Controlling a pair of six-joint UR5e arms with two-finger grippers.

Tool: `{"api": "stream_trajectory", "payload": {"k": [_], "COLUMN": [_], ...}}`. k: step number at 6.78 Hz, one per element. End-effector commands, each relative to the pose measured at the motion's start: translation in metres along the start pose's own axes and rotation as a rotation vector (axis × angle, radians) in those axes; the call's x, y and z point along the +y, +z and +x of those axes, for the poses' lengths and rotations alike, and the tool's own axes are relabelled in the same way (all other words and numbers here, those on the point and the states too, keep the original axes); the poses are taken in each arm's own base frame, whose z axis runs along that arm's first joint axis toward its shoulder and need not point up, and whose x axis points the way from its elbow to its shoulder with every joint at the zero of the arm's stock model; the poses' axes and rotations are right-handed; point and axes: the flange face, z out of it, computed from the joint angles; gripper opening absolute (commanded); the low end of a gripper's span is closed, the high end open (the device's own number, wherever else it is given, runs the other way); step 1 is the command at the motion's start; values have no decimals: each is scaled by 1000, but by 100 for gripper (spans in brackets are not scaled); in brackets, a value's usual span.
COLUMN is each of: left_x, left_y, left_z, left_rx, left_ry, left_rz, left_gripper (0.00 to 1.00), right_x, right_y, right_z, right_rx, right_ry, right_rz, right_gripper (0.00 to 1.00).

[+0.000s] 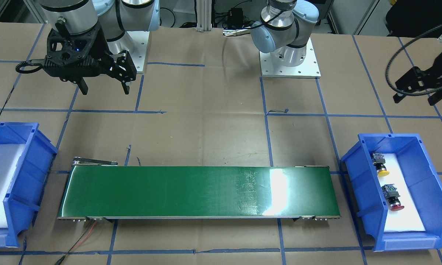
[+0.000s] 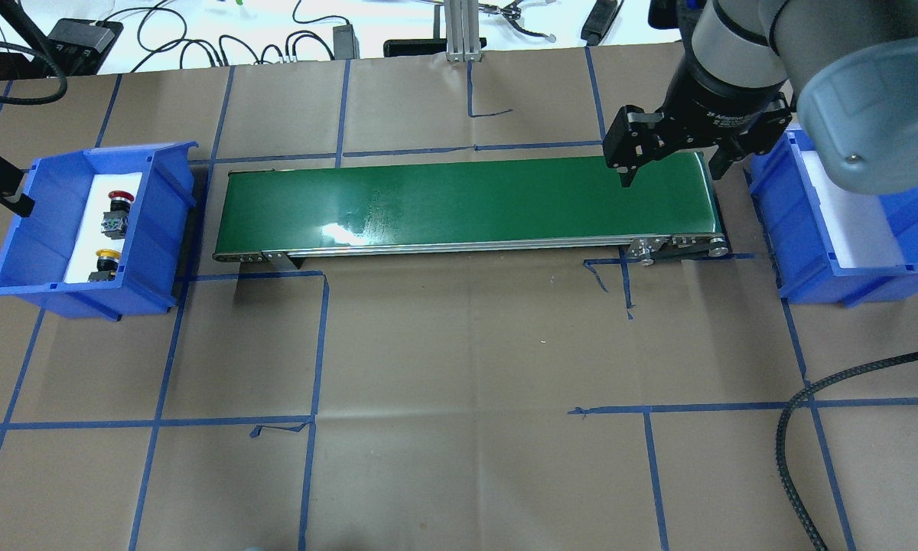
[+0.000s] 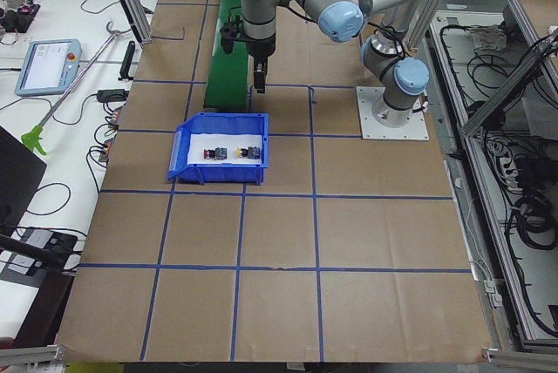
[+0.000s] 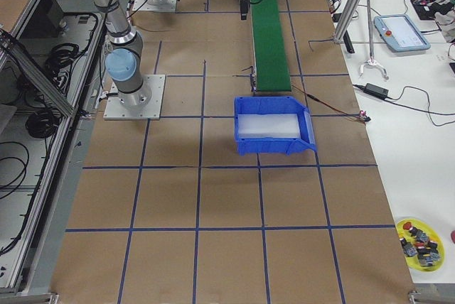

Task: Transport two buttons from left to right
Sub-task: 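Lower the left gripper over the yellow-capped button in the bin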

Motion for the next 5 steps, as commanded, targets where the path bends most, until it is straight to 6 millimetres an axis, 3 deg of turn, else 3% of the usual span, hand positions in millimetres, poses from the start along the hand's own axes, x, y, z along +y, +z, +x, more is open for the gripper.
{"api": "stream_trajectory", "payload": {"k": [1,3,5], "left_x": [2,-10,-22], "left_y": [35,72,104], "left_z": [-63,-74,-73], "left_rx": [2,21,24], "left_ry": [-10,-24,-137], "left_rz": [2,-4,-9], "left_gripper": [100,100,100], "right_x": [0,0,-1], "right_y": [0,0,0], "right_z": [1,4,4], "right_rx": [-1,0,0], "right_ry": [0,6,8], "right_rz": [0,-2,-2], "right_gripper": [100,100,100]}}
